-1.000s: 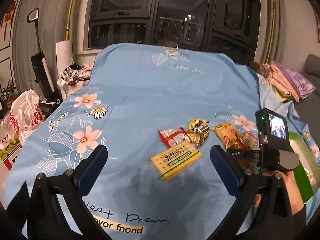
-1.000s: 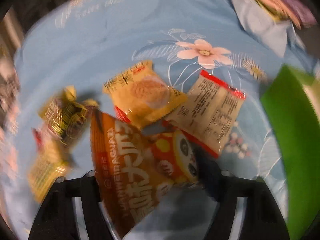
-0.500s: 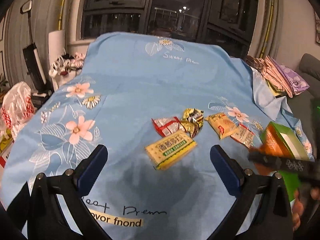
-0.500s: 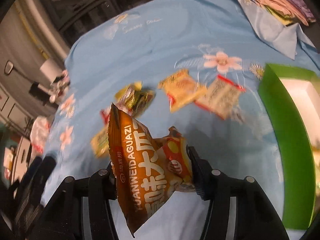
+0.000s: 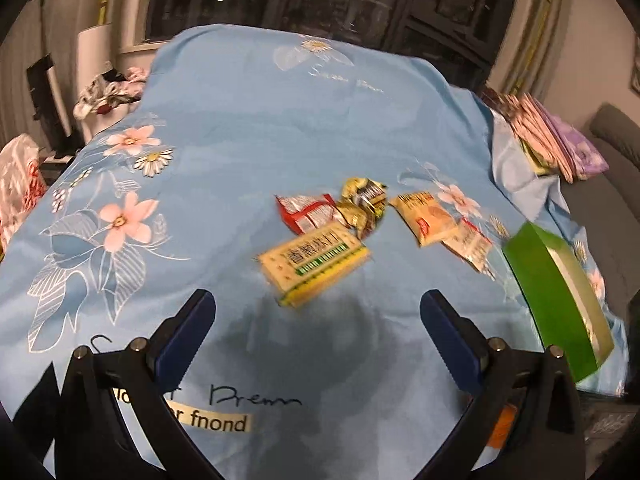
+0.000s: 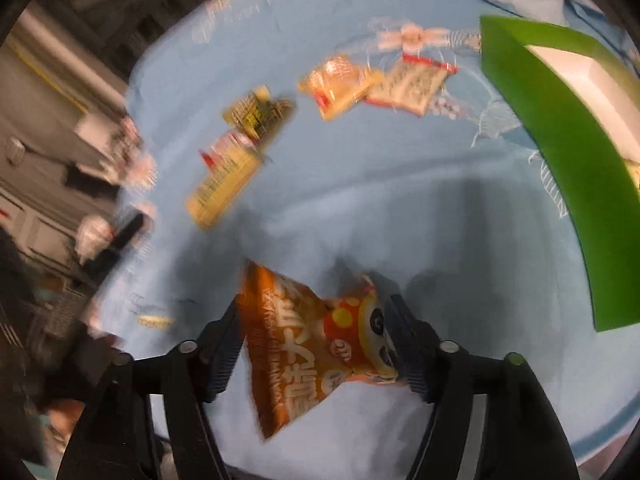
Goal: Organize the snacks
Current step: 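Lift the orange bag with the right tool while the left tool grasps it, then carry the orange bag with both tools over the green box and release, then move the right tool back to the yellow-black chip bag, then grasp the yellow-black chip bag with the right tool and lift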
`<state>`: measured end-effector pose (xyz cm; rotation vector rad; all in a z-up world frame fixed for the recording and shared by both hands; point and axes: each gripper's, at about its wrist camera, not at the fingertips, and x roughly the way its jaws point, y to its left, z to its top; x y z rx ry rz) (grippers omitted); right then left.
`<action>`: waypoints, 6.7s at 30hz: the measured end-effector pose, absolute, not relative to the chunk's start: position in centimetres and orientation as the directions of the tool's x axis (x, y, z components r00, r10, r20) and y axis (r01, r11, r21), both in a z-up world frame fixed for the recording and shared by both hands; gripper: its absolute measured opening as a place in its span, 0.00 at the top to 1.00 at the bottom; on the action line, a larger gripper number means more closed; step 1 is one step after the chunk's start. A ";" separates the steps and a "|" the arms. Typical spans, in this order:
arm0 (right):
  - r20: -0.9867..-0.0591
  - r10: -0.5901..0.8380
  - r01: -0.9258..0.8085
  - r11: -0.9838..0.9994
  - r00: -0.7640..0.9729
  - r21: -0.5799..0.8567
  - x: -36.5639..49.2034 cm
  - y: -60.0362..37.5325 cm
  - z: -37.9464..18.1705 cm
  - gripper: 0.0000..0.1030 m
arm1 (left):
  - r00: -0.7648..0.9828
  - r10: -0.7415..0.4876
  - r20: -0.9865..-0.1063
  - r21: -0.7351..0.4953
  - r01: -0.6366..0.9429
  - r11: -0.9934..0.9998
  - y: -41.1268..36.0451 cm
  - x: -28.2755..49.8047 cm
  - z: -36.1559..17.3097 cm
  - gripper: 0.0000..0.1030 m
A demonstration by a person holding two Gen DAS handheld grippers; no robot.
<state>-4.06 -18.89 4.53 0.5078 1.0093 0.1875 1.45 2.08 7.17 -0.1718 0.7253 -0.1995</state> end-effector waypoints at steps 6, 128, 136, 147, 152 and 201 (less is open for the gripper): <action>-0.625 0.471 0.044 0.776 0.623 0.629 -6.9 -21.9 7.3 0.10 | 0.606 -0.394 -0.691 -0.303 0.253 0.919 0.6 0.7 6.4 0.00; -0.568 0.457 0.092 0.719 0.684 0.689 -3.0 -24.2 5.2 0.00 | 0.852 -0.047 -0.522 0.130 0.134 0.982 -3.6 -4.5 6.9 0.01; -0.692 0.392 0.061 0.845 0.606 0.532 -1.3 -19.1 2.7 0.00 | 0.885 0.001 -0.466 0.306 0.160 0.939 -0.8 -5.0 5.7 0.01; -0.710 0.358 0.062 0.869 0.607 0.491 -1.2 -17.3 1.9 0.00 | 0.795 -0.085 -0.601 0.110 0.188 0.976 2.8 -4.0 4.8 0.01; -0.662 0.287 0.015 0.911 0.692 0.411 -2.1 -16.0 3.9 0.00 | 0.789 -0.111 -0.604 -0.068 0.088 0.994 5.5 -3.4 6.9 0.01; -0.852 0.024 -0.018 1.000 0.524 0.018 21.8 -5.2 3.2 0.38 | 0.633 0.024 -0.774 -0.080 -0.135 0.988 9.8 0.9 4.6 0.01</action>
